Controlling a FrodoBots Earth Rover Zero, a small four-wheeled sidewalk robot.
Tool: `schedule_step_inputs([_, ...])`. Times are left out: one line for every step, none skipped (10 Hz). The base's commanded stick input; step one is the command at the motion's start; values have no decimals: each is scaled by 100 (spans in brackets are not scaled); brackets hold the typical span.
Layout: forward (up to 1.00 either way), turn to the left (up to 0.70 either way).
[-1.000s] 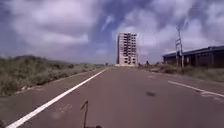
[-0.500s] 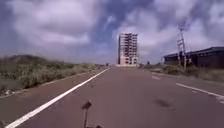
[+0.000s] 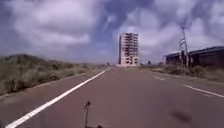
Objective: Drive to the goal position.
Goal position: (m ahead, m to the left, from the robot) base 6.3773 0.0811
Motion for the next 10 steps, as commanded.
schedule_step_inputs([100,0])
schedule_step_inputs([100,0])
schedule_step_inputs([100,0])
schedule_step_inputs([100,0])
schedule_step_inputs([100,0])
schedule_step_inputs([100,0])
schedule_step_inputs([100,0])
schedule_step_inputs([100,0])
schedule_step_inputs([100,0])
schedule_step_inputs([100,0])
